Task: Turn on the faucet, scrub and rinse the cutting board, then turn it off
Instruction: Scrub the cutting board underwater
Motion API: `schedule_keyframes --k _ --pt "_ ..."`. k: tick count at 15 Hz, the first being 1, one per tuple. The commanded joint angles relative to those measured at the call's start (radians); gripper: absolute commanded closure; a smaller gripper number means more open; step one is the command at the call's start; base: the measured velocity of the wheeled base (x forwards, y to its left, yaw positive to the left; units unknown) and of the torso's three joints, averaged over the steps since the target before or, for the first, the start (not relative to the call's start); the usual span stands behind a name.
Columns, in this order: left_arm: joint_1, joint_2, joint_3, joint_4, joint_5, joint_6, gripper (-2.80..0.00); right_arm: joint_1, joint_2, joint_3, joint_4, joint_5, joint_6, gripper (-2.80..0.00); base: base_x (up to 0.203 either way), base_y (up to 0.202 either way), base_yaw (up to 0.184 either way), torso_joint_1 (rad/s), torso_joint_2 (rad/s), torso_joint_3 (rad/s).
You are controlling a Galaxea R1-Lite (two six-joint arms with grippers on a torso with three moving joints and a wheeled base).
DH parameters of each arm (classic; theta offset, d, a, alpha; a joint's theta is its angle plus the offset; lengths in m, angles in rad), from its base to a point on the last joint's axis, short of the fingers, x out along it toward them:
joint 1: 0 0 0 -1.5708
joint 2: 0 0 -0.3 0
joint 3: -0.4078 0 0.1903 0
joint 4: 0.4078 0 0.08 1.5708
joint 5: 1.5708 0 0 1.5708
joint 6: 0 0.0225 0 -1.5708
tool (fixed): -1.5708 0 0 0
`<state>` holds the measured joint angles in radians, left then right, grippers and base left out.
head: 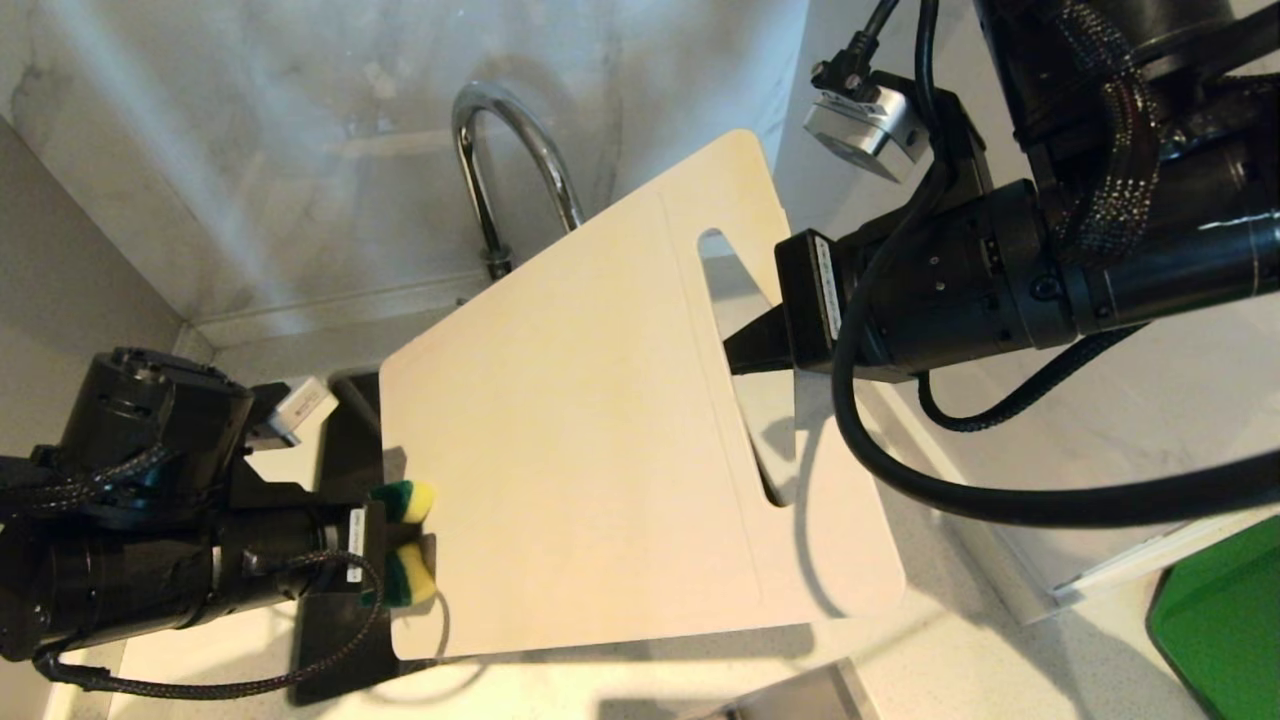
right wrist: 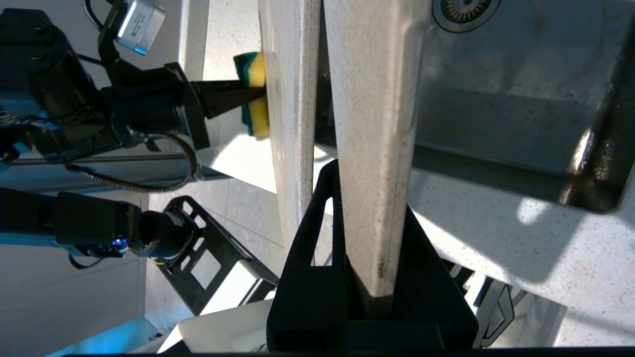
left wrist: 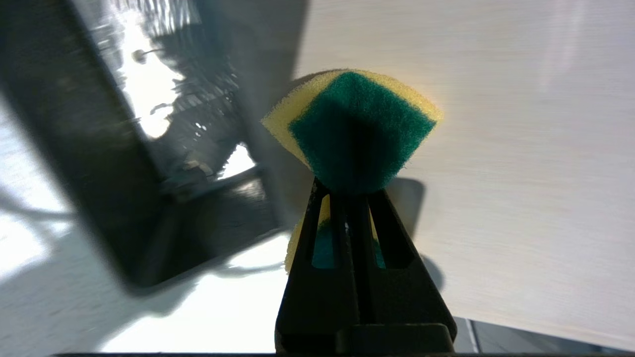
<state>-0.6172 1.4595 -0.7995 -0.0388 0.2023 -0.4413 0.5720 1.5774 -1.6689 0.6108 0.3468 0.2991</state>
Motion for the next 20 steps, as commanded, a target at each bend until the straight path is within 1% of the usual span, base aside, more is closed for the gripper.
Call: schedule_keyframes --k 1,3,5,6,7,10,12,13,14,16,18,20 --pt "0.085 -0.021 0.086 -0.058 -0.004 0.011 0.00 0.000 -0.001 0.003 0.003 0.003 0.001 0.00 0.000 0.000 0.000 0.000 0.00 0.000" --pt "0.161 -0.032 0.131 -0.108 -0.021 0.027 0.00 0.000 -0.004 0.005 0.004 0.003 0.002 0.00 0.000 0.000 0.000 0.000 0.00 0.000" --pt "0.231 -0.059 0.147 -0.115 -0.071 0.041 0.00 0.000 -0.002 0.003 0.004 0.002 0.002 0.00 0.000 0.000 0.000 0.000 0.00 0.000" --pt "0.260 -0.072 0.150 -0.116 -0.096 0.055 0.00 0.000 -0.004 0.003 0.004 0.001 0.000 0.00 0.000 0.000 0.000 0.000 0.00 0.000" --pt "0.273 -0.086 0.142 -0.116 -0.103 0.068 0.00 0.000 -0.004 0.004 0.004 0.001 0.002 0.00 0.000 0.000 0.000 0.000 0.00 0.000" --pt "0.275 -0.113 0.040 -0.083 -0.106 0.079 0.00 0.000 -0.004 0.006 0.004 0.001 0.002 0.00 0.000 0.000 0.000 0.000 0.00 0.000" --pt "0.269 -0.138 -0.087 0.018 -0.109 0.076 0.00 0.000 -0.003 0.008 0.004 0.001 0.002 0.00 0.000 0.000 0.000 0.000 0.00 0.000" --pt "0.245 -0.144 -0.151 0.071 -0.110 0.073 0.00 0.000 0.000 0.008 0.004 0.001 0.002 0.00 0.000 0.000 0.000 0.000 0.00 0.000" --pt "0.189 -0.148 -0.218 0.132 -0.107 0.066 0.00 0.000 0.004 0.005 0.004 0.001 0.002 0.00 0.000 0.000 0.000 0.000 0.00 0.000" --pt "0.055 -0.147 -0.311 0.228 -0.097 0.030 0.00 0.000 0.009 0.000 0.003 0.001 0.002 0.00 0.000 0.000 0.000 0.000 0.00 0.000" --pt "-0.077 -0.122 -0.363 0.279 -0.060 -0.014 0.00 0.000 0.012 -0.003 0.003 0.000 0.001 0.00 0.000 0.000 0.000 0.000 0.00 0.000" --pt "-0.204 -0.073 -0.381 0.295 -0.002 -0.034 0.00 0.000 0.015 -0.005 0.003 -0.002 0.000 0.00 0.000 0.000 0.000 0.000 0.00 0.000"
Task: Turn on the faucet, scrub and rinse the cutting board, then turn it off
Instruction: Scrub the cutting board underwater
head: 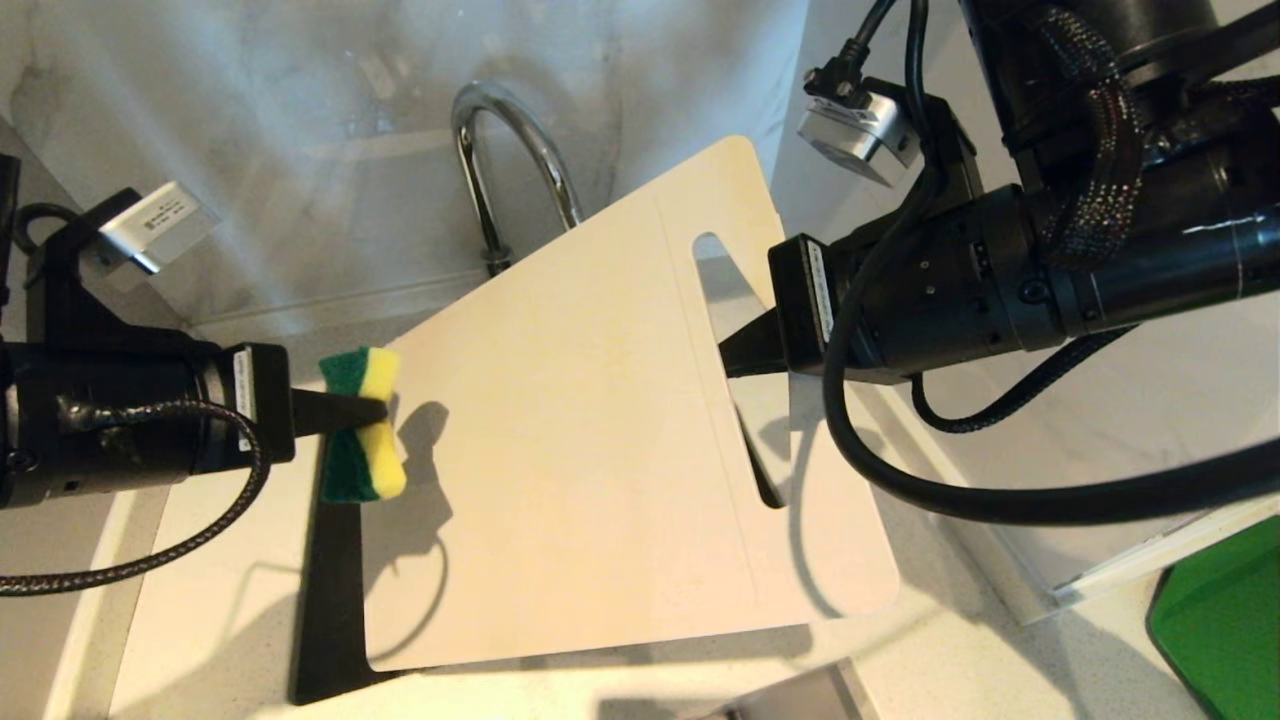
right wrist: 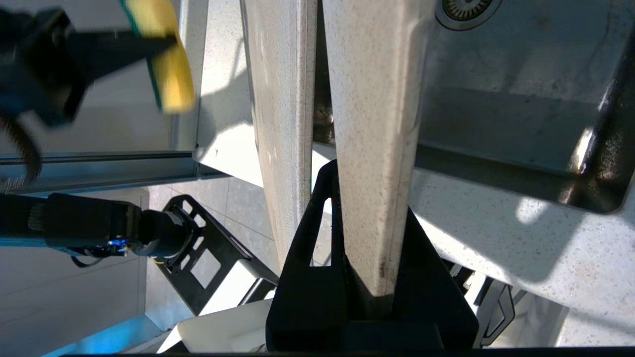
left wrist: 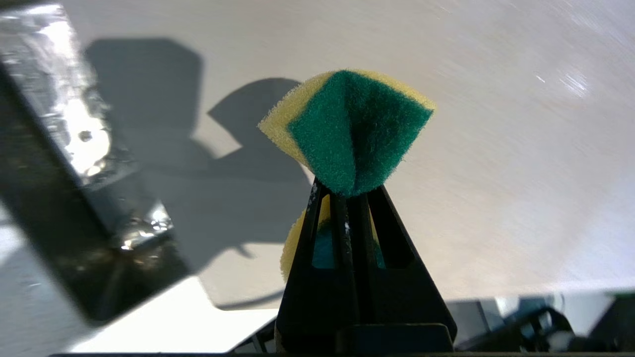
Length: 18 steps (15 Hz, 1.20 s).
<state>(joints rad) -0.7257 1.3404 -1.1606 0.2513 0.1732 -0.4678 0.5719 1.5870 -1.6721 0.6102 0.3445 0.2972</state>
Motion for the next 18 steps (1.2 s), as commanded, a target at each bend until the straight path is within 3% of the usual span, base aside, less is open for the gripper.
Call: schedule_keyframes --k 1,5,10,18 --pt "-0.142 0.073 -0.021 0.008 0.056 -0.012 0.00 0.000 0.005 -0.005 0.003 -0.005 0.002 0.00 0.000 0.000 0.000 0.000 0.00 0.000" --pt "-0.200 0.152 0.033 0.003 0.089 -0.017 0.00 0.000 0.007 -0.020 0.003 -0.018 0.003 0.00 0.000 0.000 0.000 0.000 0.00 0.000" --pt "-0.203 0.160 0.137 -0.056 0.094 -0.033 0.00 -0.001 0.014 -0.049 0.003 -0.018 0.005 0.00 0.000 0.000 0.000 0.000 0.00 0.000" --pt "-0.061 0.115 0.352 -0.220 0.059 -0.064 0.00 -0.001 0.009 -0.055 0.003 -0.018 0.005 0.00 0.000 0.000 0.000 0.000 0.00 0.000"
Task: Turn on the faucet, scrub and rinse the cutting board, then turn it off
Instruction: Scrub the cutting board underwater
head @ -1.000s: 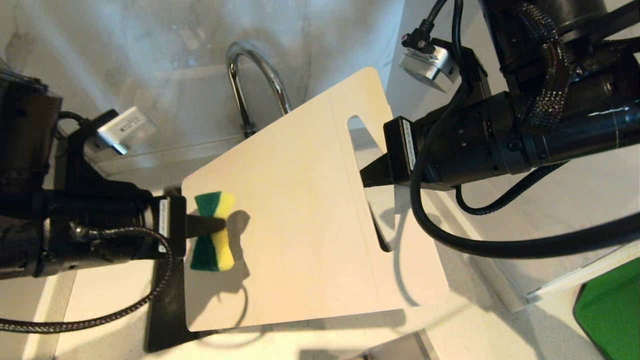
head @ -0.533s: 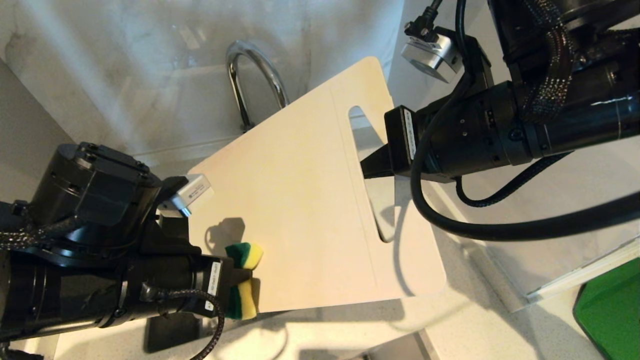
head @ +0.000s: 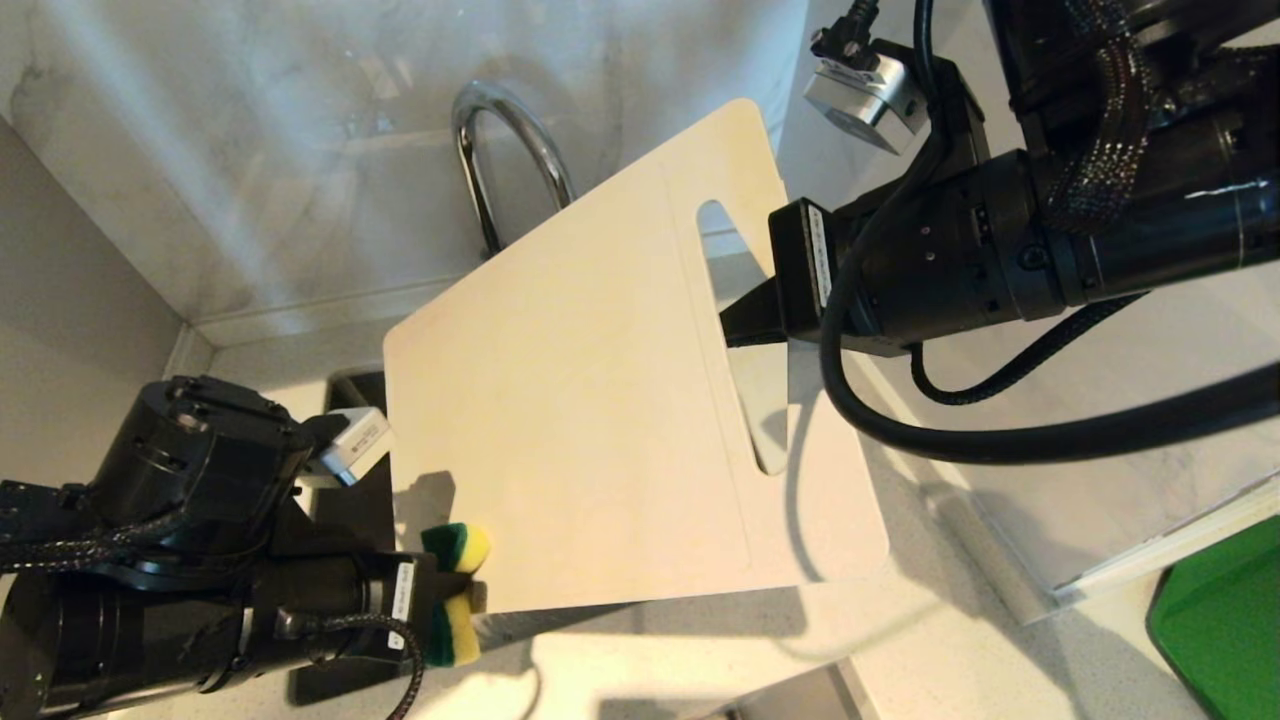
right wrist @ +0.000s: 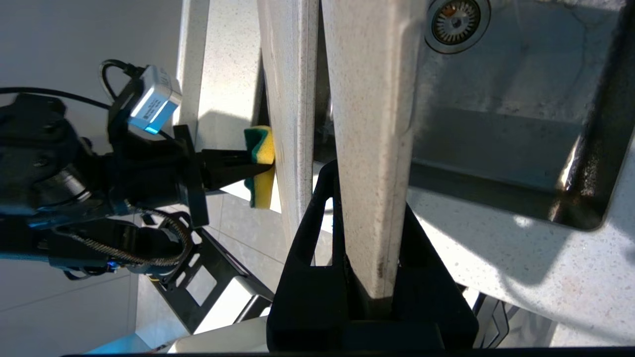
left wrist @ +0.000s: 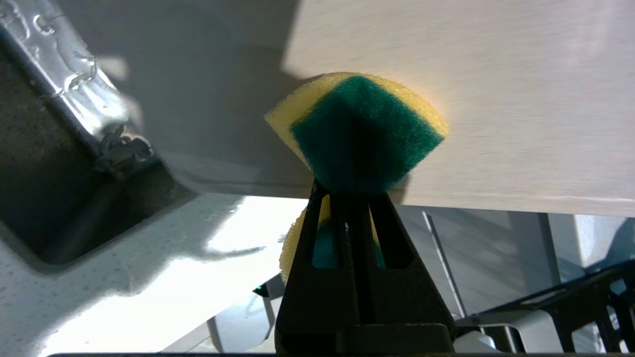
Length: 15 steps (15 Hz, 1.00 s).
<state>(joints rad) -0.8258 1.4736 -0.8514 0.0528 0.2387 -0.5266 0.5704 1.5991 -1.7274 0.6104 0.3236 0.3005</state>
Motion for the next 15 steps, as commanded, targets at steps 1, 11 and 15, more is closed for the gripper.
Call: schedule_keyframes --k 1,11,15 --pt "0.077 -0.024 0.056 -0.037 -0.026 -0.005 0.00 0.000 -0.005 0.000 0.003 0.003 0.002 0.00 0.000 0.000 0.000 0.000 0.00 0.000" --pt "0.281 -0.125 0.253 -0.122 -0.183 0.032 0.00 0.001 -0.033 -0.011 0.006 -0.011 0.003 0.00 0.000 0.000 0.000 0.000 0.00 0.000" --pt "0.378 -0.152 0.217 -0.122 -0.179 0.111 0.00 0.000 -0.031 -0.003 0.006 -0.011 0.003 0.00 0.000 0.000 0.000 0.000 0.00 0.000"
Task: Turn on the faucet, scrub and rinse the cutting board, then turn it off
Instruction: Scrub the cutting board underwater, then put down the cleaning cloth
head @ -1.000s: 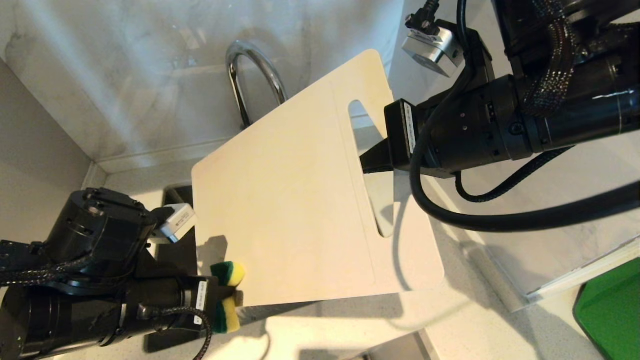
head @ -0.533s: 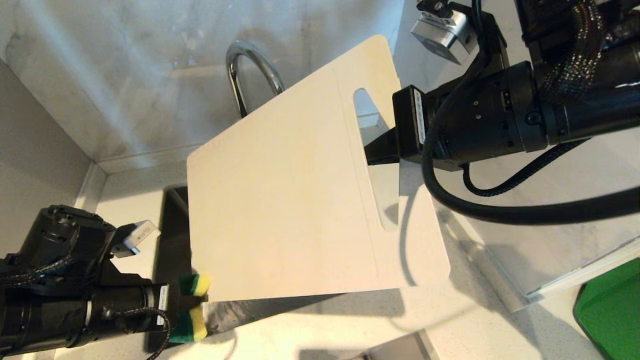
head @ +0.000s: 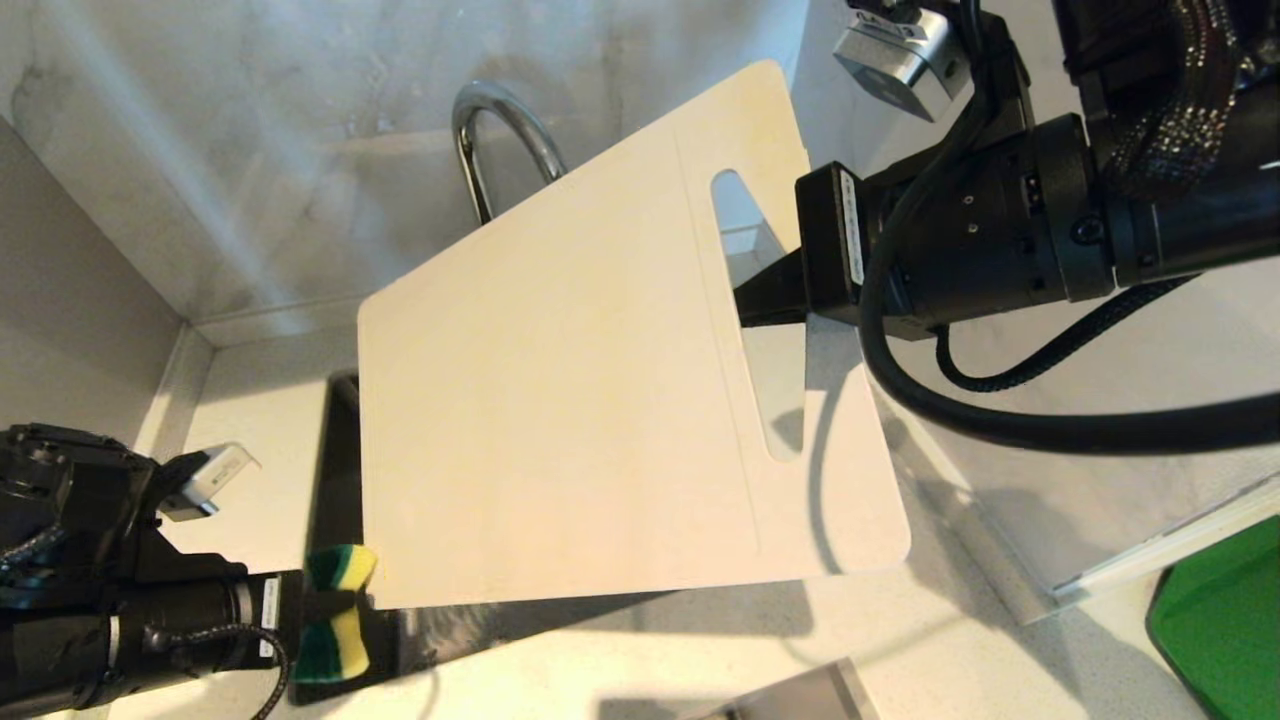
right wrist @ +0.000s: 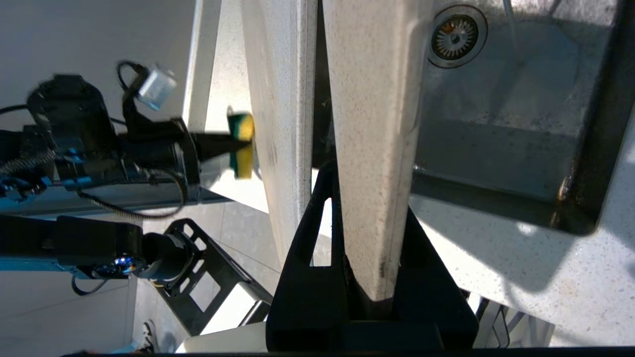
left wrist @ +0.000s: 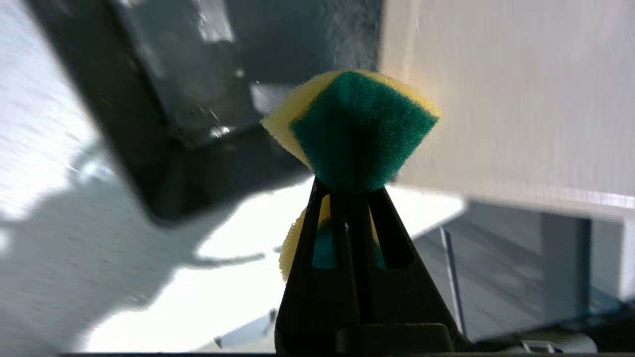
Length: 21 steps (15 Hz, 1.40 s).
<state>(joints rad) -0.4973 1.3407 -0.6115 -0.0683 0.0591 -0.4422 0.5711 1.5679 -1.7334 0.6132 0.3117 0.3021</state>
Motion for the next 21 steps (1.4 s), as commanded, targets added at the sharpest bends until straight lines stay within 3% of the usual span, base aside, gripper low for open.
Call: schedule_keyframes --k 1,4,6,8,11,15,18,21 --pt "0.082 -0.026 -0.058 0.001 0.000 0.064 0.00 0.000 0.000 0.002 0.003 0.000 0.002 0.00 0.000 0.000 0.000 0.000 0.00 0.000" --pt "0.145 -0.050 -0.155 0.010 0.009 0.184 0.00 0.000 0.001 0.003 0.003 0.001 0.002 0.00 0.000 0.000 0.000 0.000 0.00 0.000" --pt "0.158 -0.055 -0.166 0.013 0.079 0.252 0.00 0.000 0.000 0.006 0.003 0.001 0.003 0.00 0.000 0.000 0.000 0.000 0.00 0.000" --pt "0.149 -0.056 -0.164 0.077 0.174 0.272 0.00 0.000 0.001 0.006 0.003 0.001 0.003 0.00 0.000 0.000 0.000 0.000 0.00 0.000" --pt "0.157 -0.052 -0.158 0.142 0.301 0.235 0.00 0.000 0.001 0.017 0.002 0.001 0.005 0.00 0.000 0.000 0.000 0.000 0.00 0.000" --pt "0.213 -0.053 -0.054 0.161 0.285 0.190 0.00 0.000 -0.005 0.023 0.002 0.001 0.008 0.00 0.000 0.000 0.000 0.000 0.00 0.000" --pt "0.264 -0.039 0.055 0.156 0.232 0.126 0.00 -0.008 -0.006 0.040 0.002 0.004 0.009 0.00 0.000 0.000 0.000 0.000 0.00 0.000" --pt "0.345 -0.012 0.107 0.140 0.205 0.117 0.00 -0.013 -0.011 0.060 -0.005 0.007 0.009 0.00 0.000 0.000 0.000 0.000 0.00 0.000"
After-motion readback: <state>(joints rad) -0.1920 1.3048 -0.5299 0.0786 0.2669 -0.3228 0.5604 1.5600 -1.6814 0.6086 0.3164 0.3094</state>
